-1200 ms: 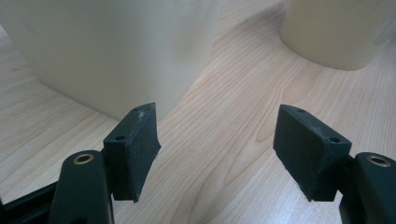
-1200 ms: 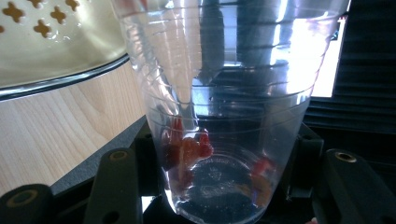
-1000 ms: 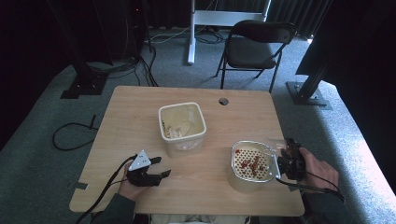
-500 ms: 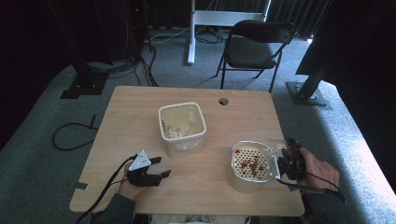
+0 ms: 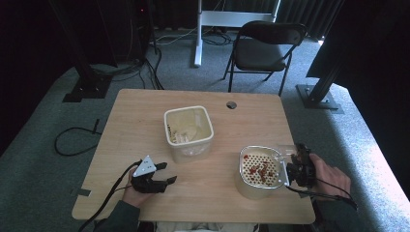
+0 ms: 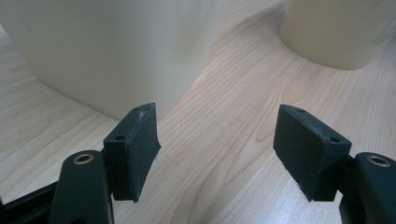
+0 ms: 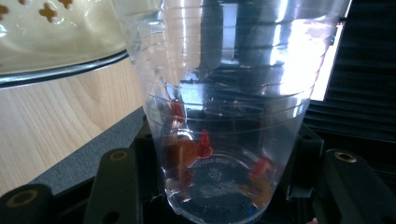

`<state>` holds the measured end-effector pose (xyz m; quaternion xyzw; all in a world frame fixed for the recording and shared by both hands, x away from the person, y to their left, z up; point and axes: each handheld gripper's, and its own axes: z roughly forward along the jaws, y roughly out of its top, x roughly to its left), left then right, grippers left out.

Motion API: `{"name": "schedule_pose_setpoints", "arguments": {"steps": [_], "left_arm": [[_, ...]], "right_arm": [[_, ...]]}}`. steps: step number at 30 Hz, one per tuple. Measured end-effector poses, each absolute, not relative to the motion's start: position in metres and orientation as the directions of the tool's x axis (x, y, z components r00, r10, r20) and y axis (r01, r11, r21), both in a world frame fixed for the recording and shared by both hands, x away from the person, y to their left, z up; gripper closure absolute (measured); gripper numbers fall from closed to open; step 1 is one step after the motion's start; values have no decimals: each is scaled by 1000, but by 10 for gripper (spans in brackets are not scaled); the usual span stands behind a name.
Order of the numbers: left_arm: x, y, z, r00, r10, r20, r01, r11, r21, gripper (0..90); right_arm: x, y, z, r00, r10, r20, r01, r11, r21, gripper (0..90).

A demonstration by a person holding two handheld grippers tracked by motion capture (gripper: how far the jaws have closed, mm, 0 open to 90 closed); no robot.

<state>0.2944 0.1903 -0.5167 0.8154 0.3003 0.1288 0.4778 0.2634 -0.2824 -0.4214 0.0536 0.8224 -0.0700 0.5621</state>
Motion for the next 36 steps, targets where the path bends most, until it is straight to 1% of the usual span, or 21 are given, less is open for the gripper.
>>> {"name": "schedule_pose_setpoints", "arguments": {"steps": [3,6,7,12,15,17,21,28,31,33,35,36], "left_arm": [[295,190,-517,785,614,-77,367,-362,857,314],[295,190,-517,786,613,-80,370,-362,856,314],[295,189,-517,787,611,-78,368,-365,855,314],[294,190,-517,786,613,-80,369,-362,856,314],[295,190,-517,786,613,-80,370,-362,856,314],[294,190,-517,787,612,-78,368,-363,856,314],[295,190,-518,786,613,-79,370,-364,855,314],[295,189,-518,788,611,-76,368,-369,854,314],[295,188,-518,788,611,-77,370,-370,852,314],[295,189,-518,788,611,-76,368,-370,853,314],[295,189,-518,789,610,-74,367,-371,853,314],[295,189,-518,789,610,-74,367,-370,854,314]], "right_arm": [[264,-283,-423,-365,12,-931,173,983,-55,452],[263,-280,-424,-371,2,-929,161,985,-62,452],[261,-277,-424,-374,-12,-927,142,987,-70,452],[264,-278,-420,-359,-5,-934,161,985,-67,453],[263,-273,-422,-368,-35,-929,134,987,-90,453],[264,-275,-422,-360,-20,-933,150,986,-79,453],[264,-275,-422,-362,-25,-932,143,986,-82,453],[265,-280,-420,-346,5,-938,172,983,-58,453],[264,-278,-421,-357,-9,-934,150,986,-67,453],[265,-279,-418,-337,15,-941,168,985,-45,453],[264,-278,-419,-347,-1,-938,153,987,-57,454],[265,-278,-419,-341,3,-940,162,985,-56,453]]}}
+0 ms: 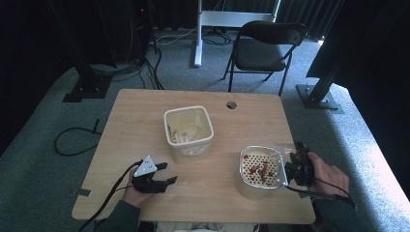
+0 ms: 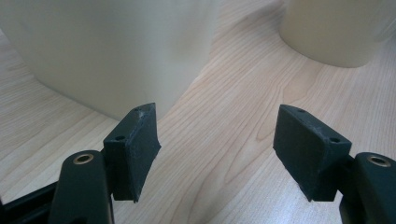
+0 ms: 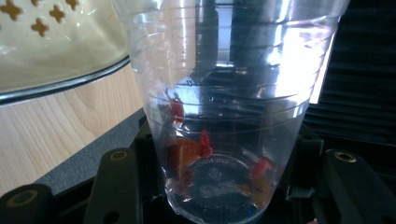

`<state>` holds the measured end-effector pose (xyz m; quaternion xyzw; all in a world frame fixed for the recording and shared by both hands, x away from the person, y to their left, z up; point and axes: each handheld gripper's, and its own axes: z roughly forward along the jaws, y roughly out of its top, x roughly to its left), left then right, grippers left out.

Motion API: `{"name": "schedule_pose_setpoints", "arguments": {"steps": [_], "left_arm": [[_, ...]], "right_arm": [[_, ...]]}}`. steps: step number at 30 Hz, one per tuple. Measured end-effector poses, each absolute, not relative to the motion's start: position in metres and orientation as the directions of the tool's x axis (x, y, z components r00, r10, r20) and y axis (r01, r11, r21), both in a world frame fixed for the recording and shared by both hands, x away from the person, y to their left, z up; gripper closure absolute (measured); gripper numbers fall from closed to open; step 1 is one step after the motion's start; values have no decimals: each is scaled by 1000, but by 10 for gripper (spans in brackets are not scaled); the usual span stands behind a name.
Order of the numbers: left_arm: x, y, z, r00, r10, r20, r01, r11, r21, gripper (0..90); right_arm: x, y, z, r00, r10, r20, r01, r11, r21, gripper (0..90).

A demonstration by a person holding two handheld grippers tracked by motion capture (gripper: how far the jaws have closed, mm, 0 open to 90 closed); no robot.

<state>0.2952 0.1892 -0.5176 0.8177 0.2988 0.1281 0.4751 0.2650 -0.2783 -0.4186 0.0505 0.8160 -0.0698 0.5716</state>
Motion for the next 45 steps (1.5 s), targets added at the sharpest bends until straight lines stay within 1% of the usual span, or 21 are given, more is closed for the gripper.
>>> {"name": "schedule_pose_setpoints", "arguments": {"steps": [5,6,9,14,17,19,21,23,25,27,29,31,33,34,36,38,40,41,44,45], "left_arm": [[295,189,-518,788,611,-74,367,-370,853,314],[295,189,-518,789,610,-73,366,-371,853,314],[295,189,-518,789,610,-75,368,-371,853,314],[295,189,-518,789,610,-75,367,-371,853,314],[295,189,-518,790,609,-75,367,-370,853,314],[295,189,-518,789,610,-77,371,-371,851,314],[295,189,-518,790,609,-76,369,-372,852,314],[295,189,-518,789,609,-76,369,-371,852,314],[294,189,-518,788,611,-76,368,-369,853,314],[294,189,-518,788,611,-77,369,-368,854,314],[294,189,-518,789,610,-76,368,-371,853,314],[295,188,-518,789,610,-77,369,-370,852,314],[295,188,-518,789,609,-77,369,-370,853,314],[295,188,-518,789,609,-77,370,-372,851,314],[295,189,-518,790,609,-76,370,-373,851,314],[295,189,-518,788,610,-76,370,-372,851,314],[295,189,-518,789,610,-76,370,-372,851,314],[295,189,-519,788,610,-76,371,-374,850,314],[295,188,-519,789,610,-77,371,-372,851,314],[296,188,-519,788,611,-75,371,-375,850,314]], "right_arm": [[264,-277,-419,-338,22,-941,159,987,-34,453],[264,-277,-420,-344,13,-939,148,988,-41,453],[265,-277,-421,-336,22,-942,161,986,-35,453],[264,-274,-422,-344,-1,-939,142,988,-53,453],[264,-274,-422,-332,5,-943,157,986,-50,454],[263,-272,-424,-346,-23,-938,133,988,-73,454],[264,-272,-422,-327,-2,-945,151,987,-54,455],[264,-271,-423,-338,-23,-941,132,989,-71,455],[265,-270,-424,-335,-12,-942,146,987,-65,455],[264,-269,-425,-340,-30,-940,134,988,-80,455],[265,-270,-422,-325,-9,-946,145,988,-60,456],[264,-268,-424,-338,-32,-941,128,989,-79,456],[265,-269,-422,-326,-3,-945,141,989,-52,456],[264,-269,-423,-338,-5,-941,126,991,-50,456],[265,-269,-423,-324,-8,-946,146,988,-59,456],[264,-269,-424,-333,1,-943,134,990,-47,456],[265,-270,-424,-321,3,-947,148,988,-47,456],[264,-269,-425,-334,1,-942,133,990,-46,456],[265,-270,-423,-319,13,-948,143,989,-35,456],[265,-269,-424,-330,1,-944,131,990,-45,456]]}}
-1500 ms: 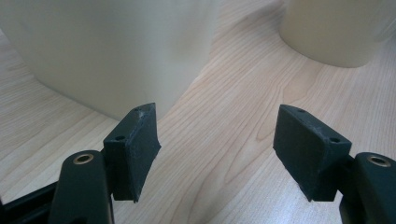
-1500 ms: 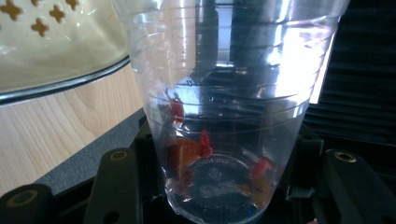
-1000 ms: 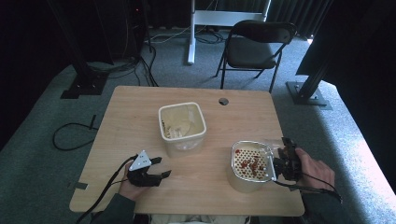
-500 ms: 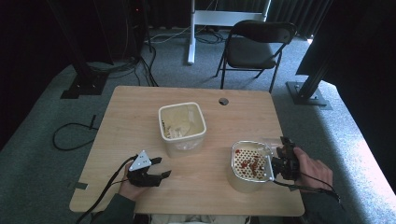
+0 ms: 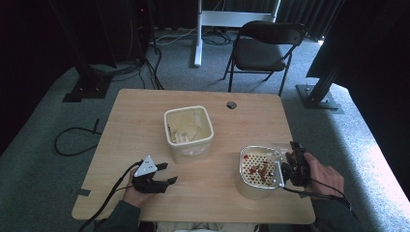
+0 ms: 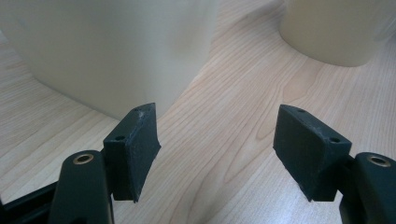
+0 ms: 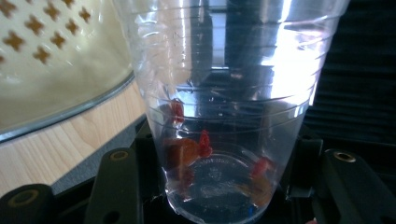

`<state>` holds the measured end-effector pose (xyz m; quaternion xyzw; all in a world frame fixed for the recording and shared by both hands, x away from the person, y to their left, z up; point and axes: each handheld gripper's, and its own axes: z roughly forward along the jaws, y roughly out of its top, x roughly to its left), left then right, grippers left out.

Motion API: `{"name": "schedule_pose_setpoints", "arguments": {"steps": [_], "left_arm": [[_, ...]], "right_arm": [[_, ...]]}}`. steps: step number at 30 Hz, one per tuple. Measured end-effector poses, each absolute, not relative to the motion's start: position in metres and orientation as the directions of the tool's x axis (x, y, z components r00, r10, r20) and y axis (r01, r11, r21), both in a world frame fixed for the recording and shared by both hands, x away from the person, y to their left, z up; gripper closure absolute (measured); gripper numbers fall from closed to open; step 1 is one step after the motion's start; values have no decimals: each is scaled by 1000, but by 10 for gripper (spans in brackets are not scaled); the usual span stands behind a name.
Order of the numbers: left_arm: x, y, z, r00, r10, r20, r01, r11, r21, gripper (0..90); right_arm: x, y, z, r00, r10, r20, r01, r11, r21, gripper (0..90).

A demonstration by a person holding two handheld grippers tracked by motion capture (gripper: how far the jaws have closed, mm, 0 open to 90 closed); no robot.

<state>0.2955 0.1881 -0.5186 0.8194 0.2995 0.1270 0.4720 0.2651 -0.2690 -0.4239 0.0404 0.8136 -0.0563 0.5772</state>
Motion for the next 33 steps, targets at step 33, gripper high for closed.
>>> {"name": "schedule_pose_setpoints", "arguments": {"steps": [33], "left_arm": [[295,186,-520,791,607,-70,371,-385,845,314]], "right_arm": [[292,-322,-392,-644,756,-115,168,287,943,451]]}}
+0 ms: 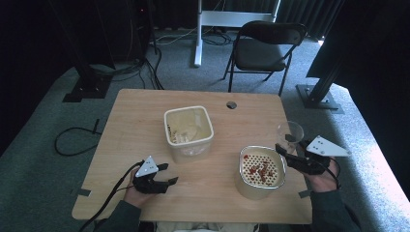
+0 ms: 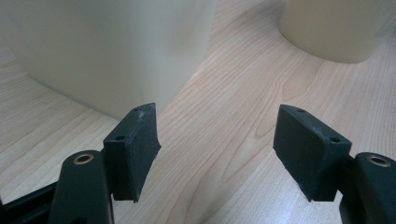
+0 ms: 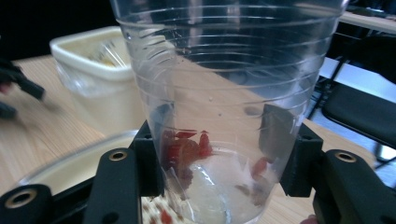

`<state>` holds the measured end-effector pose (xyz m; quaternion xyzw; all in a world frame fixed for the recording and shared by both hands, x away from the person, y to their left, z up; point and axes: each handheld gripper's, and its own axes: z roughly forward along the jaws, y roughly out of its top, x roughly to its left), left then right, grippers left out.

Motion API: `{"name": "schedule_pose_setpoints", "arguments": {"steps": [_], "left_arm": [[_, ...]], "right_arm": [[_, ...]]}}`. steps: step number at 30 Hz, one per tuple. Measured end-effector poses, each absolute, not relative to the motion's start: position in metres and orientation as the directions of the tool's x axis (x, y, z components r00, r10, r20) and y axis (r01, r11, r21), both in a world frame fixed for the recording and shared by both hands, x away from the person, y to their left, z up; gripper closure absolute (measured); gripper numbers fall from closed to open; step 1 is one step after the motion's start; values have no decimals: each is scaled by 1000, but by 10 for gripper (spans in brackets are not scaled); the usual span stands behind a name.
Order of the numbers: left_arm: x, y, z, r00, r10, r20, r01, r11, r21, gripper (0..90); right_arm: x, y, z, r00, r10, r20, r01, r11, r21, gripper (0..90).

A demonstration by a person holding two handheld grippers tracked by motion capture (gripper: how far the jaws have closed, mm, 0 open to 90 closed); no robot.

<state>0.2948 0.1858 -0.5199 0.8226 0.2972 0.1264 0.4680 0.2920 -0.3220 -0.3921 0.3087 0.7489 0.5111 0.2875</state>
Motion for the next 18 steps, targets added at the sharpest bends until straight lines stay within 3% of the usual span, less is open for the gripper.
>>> {"name": "schedule_pose_setpoints", "arguments": {"steps": [18], "left_arm": [[295,187,-519,790,609,-65,368,-386,846,314]], "right_arm": [[321,-274,-364,-732,680,-46,169,247,954,447]]}}
